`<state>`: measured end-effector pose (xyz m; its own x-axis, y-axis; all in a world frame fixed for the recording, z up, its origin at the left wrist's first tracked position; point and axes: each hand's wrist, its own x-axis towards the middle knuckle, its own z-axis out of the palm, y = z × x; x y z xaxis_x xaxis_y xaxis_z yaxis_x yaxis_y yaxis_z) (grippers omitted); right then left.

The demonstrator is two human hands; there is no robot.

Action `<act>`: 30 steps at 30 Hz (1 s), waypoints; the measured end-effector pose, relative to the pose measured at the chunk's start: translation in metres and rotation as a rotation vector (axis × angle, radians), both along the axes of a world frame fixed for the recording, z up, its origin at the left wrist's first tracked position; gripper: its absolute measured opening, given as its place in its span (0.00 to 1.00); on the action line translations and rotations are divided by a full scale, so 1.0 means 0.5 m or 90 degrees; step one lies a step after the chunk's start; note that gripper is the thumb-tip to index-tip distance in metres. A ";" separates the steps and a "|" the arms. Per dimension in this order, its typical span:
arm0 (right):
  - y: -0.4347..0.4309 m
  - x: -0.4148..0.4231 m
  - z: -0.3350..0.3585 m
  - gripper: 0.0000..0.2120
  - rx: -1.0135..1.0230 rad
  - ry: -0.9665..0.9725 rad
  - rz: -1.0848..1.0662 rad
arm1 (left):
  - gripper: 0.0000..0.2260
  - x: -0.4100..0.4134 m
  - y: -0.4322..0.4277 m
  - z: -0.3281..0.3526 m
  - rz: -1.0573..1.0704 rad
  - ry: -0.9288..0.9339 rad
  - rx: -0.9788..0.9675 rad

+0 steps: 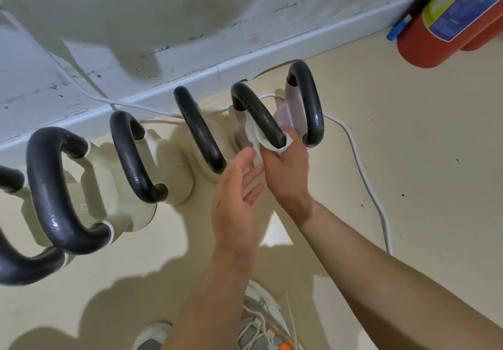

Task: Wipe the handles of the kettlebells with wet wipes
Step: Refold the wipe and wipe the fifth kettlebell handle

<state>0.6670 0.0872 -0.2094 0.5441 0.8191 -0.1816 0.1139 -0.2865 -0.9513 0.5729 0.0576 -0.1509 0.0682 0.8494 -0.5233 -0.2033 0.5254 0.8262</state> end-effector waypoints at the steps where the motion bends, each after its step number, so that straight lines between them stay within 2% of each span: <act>1: 0.005 0.001 -0.002 0.06 -0.002 0.007 0.002 | 0.18 -0.008 -0.002 0.004 0.013 0.010 0.023; 3: 0.011 0.004 -0.009 0.13 -0.017 0.032 -0.001 | 0.17 -0.025 -0.011 0.006 0.034 0.026 0.051; 4: 0.014 0.005 -0.009 0.14 -0.028 0.041 -0.002 | 0.16 -0.033 -0.017 0.006 0.040 0.032 0.055; 8: 0.026 0.014 0.006 0.12 -0.083 -0.017 0.025 | 0.16 -0.055 -0.032 -0.004 0.064 0.052 0.033; 12: 0.063 0.046 0.042 0.07 -0.191 -0.117 0.151 | 0.16 -0.054 -0.039 -0.005 0.067 0.053 0.010; 15: 0.090 0.054 0.065 0.05 -0.250 -0.131 0.205 | 0.15 -0.047 -0.037 -0.002 0.068 0.067 -0.006; 18: 0.087 0.041 0.064 0.10 -0.231 -0.090 0.150 | 0.14 -0.043 -0.033 -0.002 0.058 0.082 -0.007; 22: 0.037 0.017 0.044 0.15 -0.101 -0.033 0.047 | 0.12 -0.022 -0.027 -0.011 0.017 0.063 -0.008; 24: 0.017 0.014 0.026 0.14 -0.105 -0.028 0.048 | 0.14 -0.002 -0.024 -0.021 0.010 0.016 -0.023; 26: 0.004 0.020 0.020 0.14 -0.113 0.035 0.048 | 0.16 0.013 -0.022 -0.033 0.021 -0.021 -0.043; 30: -0.023 0.028 0.030 0.18 -0.113 0.174 0.093 | 0.16 0.030 -0.012 -0.070 0.018 -0.009 -0.026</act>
<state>0.6808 0.0758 -0.1943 0.3348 0.8273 -0.4511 -0.0854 -0.4501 -0.8889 0.5881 0.0517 -0.1860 0.0524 0.8292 -0.5566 -0.2301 0.5524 0.8012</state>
